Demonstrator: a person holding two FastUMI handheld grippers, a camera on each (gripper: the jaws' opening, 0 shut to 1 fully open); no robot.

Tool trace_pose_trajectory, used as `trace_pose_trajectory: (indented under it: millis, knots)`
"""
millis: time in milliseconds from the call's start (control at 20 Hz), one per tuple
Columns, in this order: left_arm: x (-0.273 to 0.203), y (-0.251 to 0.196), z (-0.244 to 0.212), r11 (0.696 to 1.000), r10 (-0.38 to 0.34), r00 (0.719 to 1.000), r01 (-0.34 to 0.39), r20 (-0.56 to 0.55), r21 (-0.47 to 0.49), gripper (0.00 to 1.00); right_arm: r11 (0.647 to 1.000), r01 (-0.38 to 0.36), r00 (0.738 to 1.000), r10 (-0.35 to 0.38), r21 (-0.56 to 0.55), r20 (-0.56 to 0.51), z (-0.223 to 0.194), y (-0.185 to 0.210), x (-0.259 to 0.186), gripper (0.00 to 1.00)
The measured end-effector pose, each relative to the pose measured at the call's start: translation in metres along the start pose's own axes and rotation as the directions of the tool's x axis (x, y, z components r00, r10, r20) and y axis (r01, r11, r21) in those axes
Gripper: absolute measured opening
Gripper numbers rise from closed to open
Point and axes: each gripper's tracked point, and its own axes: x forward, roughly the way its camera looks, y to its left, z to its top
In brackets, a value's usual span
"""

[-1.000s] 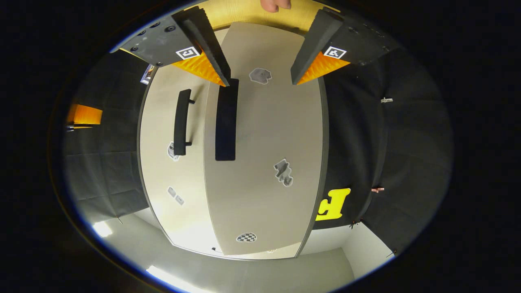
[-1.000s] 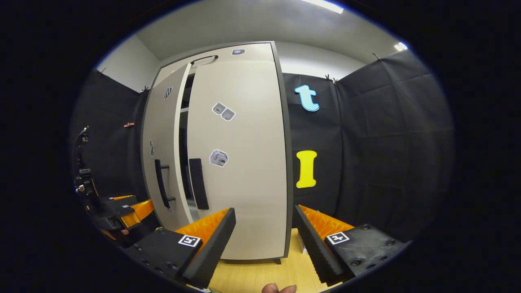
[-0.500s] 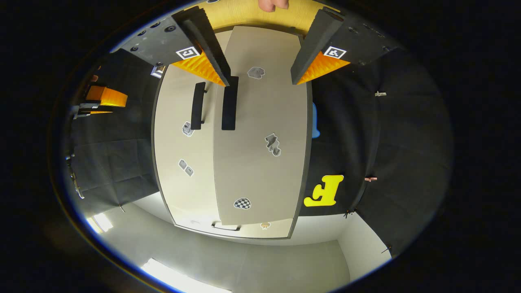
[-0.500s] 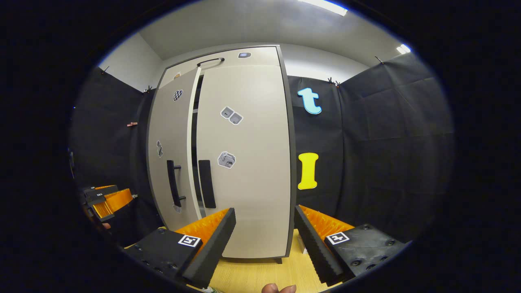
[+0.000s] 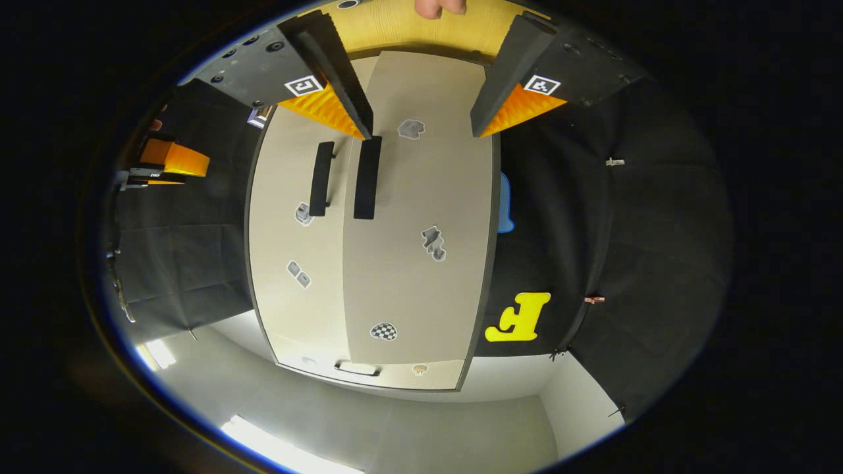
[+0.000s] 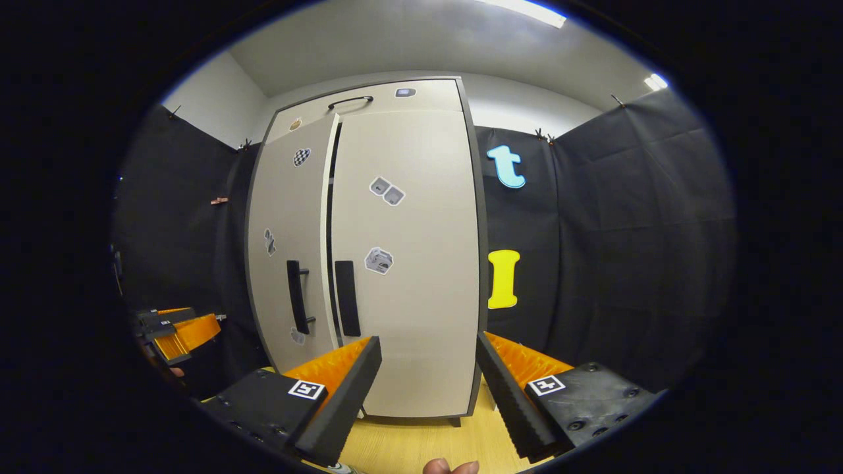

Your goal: Grasp the bottle in the cabinet with the left hand and place it on the coaster, then close the right door with the right hand and the left door with the left hand.

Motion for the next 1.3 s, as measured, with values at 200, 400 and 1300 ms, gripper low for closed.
trace_pose_trajectory:
  millis: [200,400,1300]
  knots:
    - [-0.0021,0.0035,0.0037,1.000,0.004,1.000,-0.004,0.008,0.005,0.95,1.000,-0.002,1.000,0.002,0.001,0.003,0.0004,0.0027,-0.0013,0.96]
    - [-0.0027,0.0038,0.0056,1.000,0.007,1.000,-0.007,0.015,0.016,0.95,1.000,-0.002,1.000,0.002,0.003,0.008,0.0012,0.0040,-0.0033,0.96]
    - [-0.0067,-0.0012,0.0103,0.999,-0.006,1.000,0.005,0.022,0.034,0.95,1.000,-0.013,1.000,0.013,-0.010,0.015,0.0042,0.0109,-0.0053,0.96]
